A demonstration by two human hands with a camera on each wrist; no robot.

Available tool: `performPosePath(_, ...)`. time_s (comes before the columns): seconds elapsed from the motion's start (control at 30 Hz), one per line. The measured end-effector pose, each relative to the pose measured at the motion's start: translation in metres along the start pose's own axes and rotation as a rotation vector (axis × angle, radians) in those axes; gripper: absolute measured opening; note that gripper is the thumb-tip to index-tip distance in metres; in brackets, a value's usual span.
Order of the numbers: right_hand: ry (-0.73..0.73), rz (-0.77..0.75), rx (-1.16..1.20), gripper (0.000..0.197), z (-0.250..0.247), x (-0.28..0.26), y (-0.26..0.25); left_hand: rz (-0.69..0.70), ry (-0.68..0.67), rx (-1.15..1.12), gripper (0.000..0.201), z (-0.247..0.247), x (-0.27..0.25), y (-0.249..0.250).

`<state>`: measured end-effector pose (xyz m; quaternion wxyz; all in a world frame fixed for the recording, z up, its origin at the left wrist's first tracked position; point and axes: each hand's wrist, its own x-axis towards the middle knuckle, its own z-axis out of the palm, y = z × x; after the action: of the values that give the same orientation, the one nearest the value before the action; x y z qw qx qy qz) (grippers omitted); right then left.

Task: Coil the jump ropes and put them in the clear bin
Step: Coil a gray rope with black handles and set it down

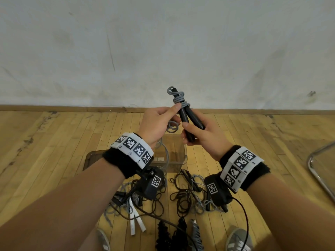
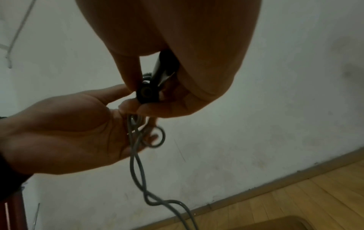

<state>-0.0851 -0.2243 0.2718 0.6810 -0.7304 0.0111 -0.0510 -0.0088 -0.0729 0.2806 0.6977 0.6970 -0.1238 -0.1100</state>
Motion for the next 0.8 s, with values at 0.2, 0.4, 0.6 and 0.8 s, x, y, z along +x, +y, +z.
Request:
performPosePath(0.2,0.048,-0.136,-0.065,0.044,-0.007,0.002,-0.005,-0.003,-0.122,0.097,0.046,-0.005,0.002,0.003)
performPosePath(0.4,0.063,-0.170,-0.076,0.040,-0.009,0.000,-0.011,-0.051,-0.263,0.028,0.023,-0.005,0.000,0.004)
performPosePath(0.6,0.088,-0.167,-0.056,0.040,-0.009,0.001,-0.011,-0.147,-0.413,-0.043,0.024,-0.007,-0.001,0.003)
performPosePath(0.8,0.115,-0.168,-0.052,0.044,-0.014,0.004,-0.012,-0.174,-0.451,0.008,0.034,-0.012,0.000,0.002)
